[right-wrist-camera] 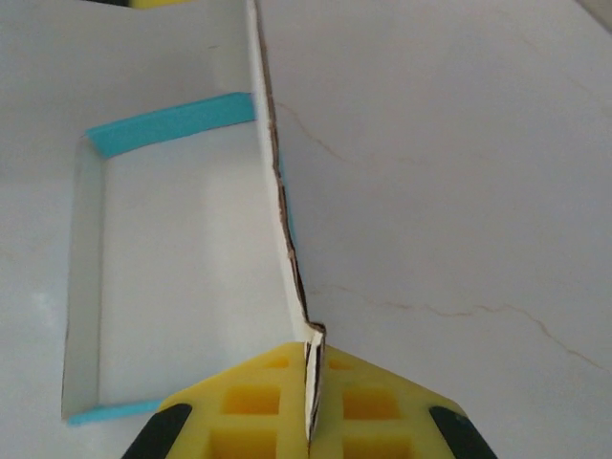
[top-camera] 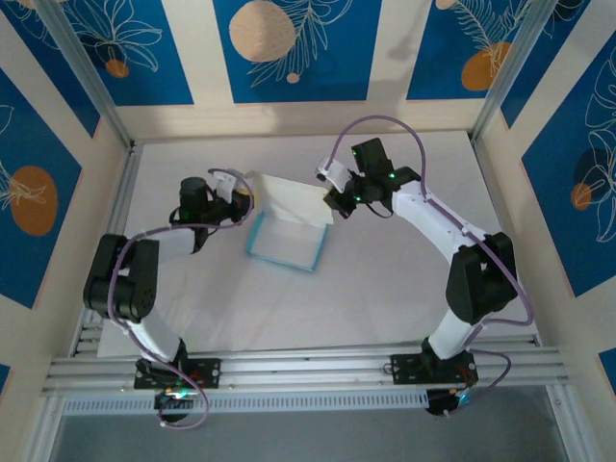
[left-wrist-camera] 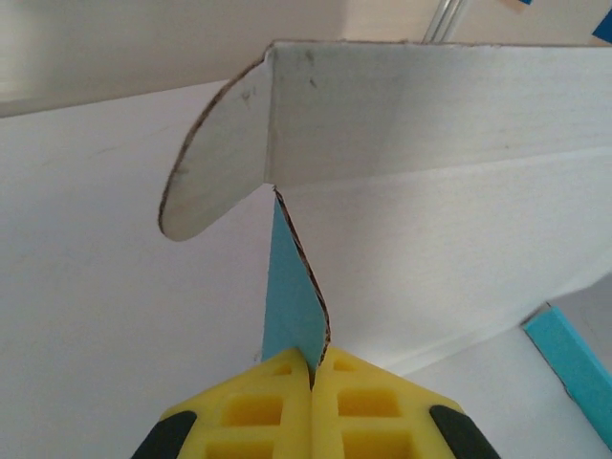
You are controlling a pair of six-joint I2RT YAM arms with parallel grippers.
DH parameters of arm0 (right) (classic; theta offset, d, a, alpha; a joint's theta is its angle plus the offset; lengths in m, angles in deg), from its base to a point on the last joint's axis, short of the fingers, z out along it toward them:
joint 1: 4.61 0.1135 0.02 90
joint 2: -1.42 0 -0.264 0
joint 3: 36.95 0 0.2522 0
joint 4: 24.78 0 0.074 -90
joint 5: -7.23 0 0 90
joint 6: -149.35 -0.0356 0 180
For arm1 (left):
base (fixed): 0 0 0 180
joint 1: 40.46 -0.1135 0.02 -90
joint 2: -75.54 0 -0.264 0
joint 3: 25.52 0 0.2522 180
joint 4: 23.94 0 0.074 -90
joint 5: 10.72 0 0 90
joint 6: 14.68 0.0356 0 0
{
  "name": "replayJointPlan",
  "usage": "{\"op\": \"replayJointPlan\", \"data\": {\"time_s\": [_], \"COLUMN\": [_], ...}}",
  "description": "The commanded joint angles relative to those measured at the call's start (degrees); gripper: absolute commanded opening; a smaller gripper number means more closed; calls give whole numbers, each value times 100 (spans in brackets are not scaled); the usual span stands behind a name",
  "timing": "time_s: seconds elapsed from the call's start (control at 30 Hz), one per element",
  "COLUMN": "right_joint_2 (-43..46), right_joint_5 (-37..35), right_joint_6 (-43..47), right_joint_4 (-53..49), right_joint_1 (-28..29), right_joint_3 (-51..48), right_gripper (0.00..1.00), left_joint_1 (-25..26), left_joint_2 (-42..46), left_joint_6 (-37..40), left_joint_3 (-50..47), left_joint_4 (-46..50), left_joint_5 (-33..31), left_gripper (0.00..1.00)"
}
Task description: Fold the paper box
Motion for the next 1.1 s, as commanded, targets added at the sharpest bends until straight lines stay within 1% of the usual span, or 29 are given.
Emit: {"op": "replayJointPlan", "data": {"time_s": [0.0,0.17,0.3,0.43,0.53,0.6,0.77,0.93,1.07], "right_joint_2": [-321,-467,-505,-349,-131,-13,341,586,710], "right_joint_5": [-407,-747,-831,-399,-260,-244,4,493,494], "right_joint_6": [-85,-406,-1097,-1695,-1734,-1681,-1780,-1938,-1904], "right_joint_4": [-287,-272,-169,96,397,497,888,1105,1114], "right_joint_1": [101,137,144,123,75,10,-285,-522,-618], "right_joint_3": [257,361,409,171,-157,-316,-768,-1064,-1227], "right_gripper": [5,6,8,13,20,22,31,41,47], "left_joint_1": [310,609,889,1051,1124,1142,1149,1152,1151], "left_joint_2": [416,698,919,1079,1197,1273,1366,1383,1372], "left_joint_6": [-332,-103,62,127,210,248,317,335,354], "left_joint_3": [-227,-468,-687,-836,-927,-994,-1080,-1148,-1180], "left_joint_4": [-578,-443,-512,-532,-495,-504,-504,-591,-637], "left_joint_5": [278,-91,-722,-1334,-1707,-1915,-2122,-2176,-2193], "left_gripper": [0,0,0,0,0,0,0,0,0]}}
